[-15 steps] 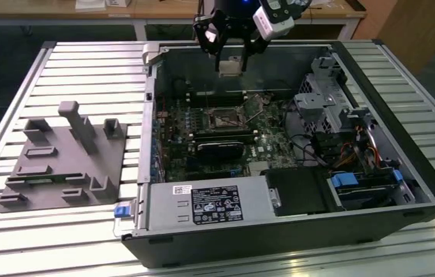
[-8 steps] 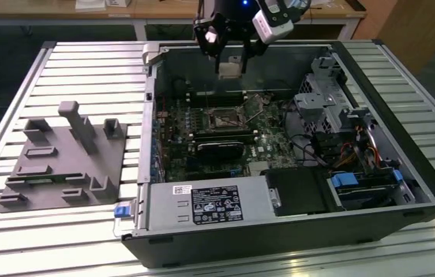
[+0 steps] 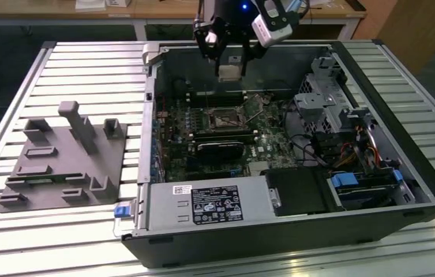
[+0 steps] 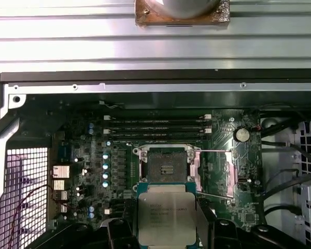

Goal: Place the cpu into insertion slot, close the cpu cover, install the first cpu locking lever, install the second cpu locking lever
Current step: 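Place the cpu into insertion slot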

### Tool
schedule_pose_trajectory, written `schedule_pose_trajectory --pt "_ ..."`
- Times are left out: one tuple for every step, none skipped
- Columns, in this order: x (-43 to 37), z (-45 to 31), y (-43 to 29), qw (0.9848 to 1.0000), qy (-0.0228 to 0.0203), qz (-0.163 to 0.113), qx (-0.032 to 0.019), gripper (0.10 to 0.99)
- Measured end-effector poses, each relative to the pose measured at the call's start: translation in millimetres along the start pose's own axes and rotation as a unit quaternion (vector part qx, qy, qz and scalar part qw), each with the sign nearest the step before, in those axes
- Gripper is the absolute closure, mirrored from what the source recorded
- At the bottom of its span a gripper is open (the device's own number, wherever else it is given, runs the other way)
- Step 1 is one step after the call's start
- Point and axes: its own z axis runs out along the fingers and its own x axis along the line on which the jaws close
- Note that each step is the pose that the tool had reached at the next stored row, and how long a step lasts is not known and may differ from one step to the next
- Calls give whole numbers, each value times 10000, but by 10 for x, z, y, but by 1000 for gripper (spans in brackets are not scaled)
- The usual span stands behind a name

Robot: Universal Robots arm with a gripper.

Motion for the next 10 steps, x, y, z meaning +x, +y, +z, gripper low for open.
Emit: schedule_pose_trajectory --pt "0 9 -1 10000 0 0 0 549" --pt "0 19 -2 10000 0 0 0 549" --pt "-1 29 -3 10000 0 0 0 549" --pt "-1 41 -4 10000 0 0 0 549" --pt "-1 52 -5 10000 0 0 0 549" --pt "-1 64 -6 10000 0 0 0 549" --pt "-2 75 -7 10000 0 0 0 549" --pt "-2 85 -8 10000 0 0 0 549" --pt "-2 95 -8 10000 0 0 0 549" --pt "-2 105 -9 10000 0 0 0 549"
